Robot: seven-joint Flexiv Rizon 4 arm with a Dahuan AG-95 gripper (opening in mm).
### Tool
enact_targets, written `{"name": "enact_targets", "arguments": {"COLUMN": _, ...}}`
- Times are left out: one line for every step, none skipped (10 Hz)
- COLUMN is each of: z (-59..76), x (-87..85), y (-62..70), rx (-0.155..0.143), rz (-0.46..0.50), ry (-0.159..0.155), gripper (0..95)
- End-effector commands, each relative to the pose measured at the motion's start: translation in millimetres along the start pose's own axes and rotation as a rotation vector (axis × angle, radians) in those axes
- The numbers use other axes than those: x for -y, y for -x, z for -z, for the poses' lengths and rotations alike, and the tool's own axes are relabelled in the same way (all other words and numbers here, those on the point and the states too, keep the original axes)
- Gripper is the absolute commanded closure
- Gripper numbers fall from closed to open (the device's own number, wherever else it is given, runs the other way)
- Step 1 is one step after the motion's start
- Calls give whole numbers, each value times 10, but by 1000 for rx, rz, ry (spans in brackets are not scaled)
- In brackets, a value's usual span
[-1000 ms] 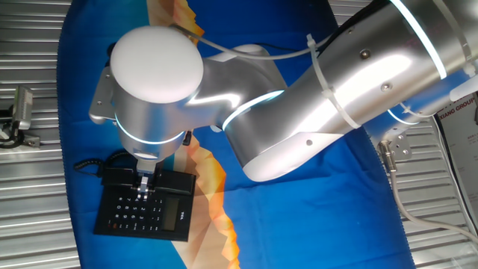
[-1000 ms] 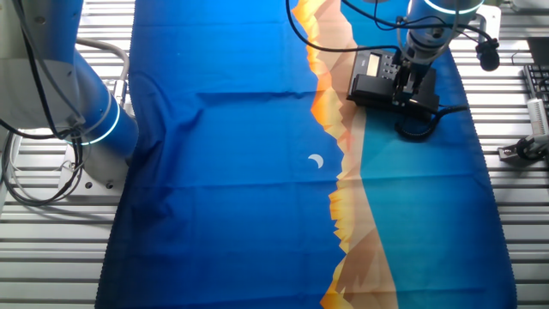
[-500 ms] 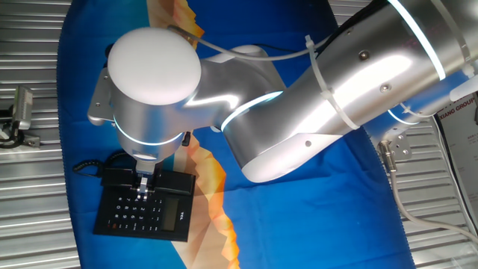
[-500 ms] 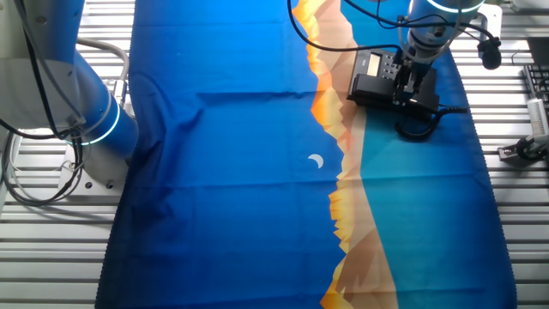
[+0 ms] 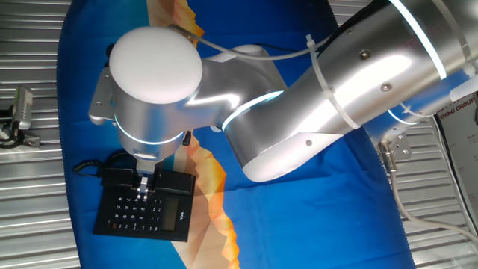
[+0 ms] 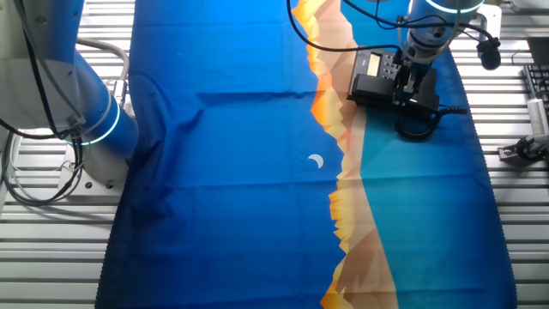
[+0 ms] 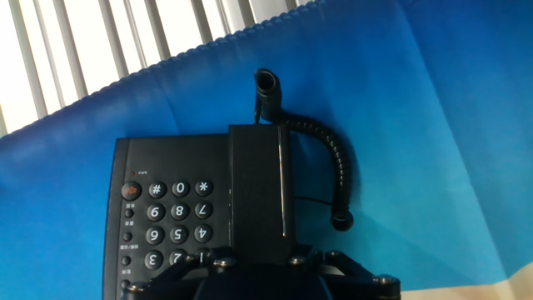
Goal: Place the handset of the telephone on the corresponding phone cradle
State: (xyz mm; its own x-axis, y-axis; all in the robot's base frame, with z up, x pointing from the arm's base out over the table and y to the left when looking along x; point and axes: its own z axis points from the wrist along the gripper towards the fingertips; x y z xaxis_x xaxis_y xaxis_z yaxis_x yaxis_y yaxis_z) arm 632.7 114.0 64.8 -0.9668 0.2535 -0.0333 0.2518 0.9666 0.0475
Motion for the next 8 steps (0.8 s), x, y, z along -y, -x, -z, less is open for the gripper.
{"name": "enact_targets", "arguments": {"z": -4, "x": 0, "y": 1, "rx": 0, "rz": 3, "ry": 0, "gripper": 950}}
{"name": "enact_targets", "arguments": {"z": -6, "x": 1, "y": 2, "rx": 0, "rz": 1, "ry": 4, "gripper": 950}}
{"name": "enact_targets", "arguments": {"z": -7, "x": 1, "y": 2, "rx": -1, "rz": 1, "ry": 4, "gripper": 950}}
{"name": "enact_targets", "arguments": {"z": -9, "x": 2, "y": 2, "rx": -1, "rz": 2, "ry": 4, "gripper": 950}}
{"name": "enact_targets", "arguments": {"z": -9, "x": 2, "y": 2, "rx": -1, "rz": 2, "ry": 4, "gripper": 950}}
{"name": "enact_targets", "arguments": {"z": -14, "x": 3, "y": 3, "rx": -2, "rz": 1, "ry": 5, "gripper": 950}}
{"name": "enact_targets", "arguments": {"z": -23, "x": 5, "y": 4, "rx": 1, "rz": 2, "ry": 7, "gripper": 950}}
{"name": "enact_targets", "arguments": {"z": -31, "x": 7, "y": 6, "rx": 1, "rz": 3, "ry": 5, "gripper": 950}}
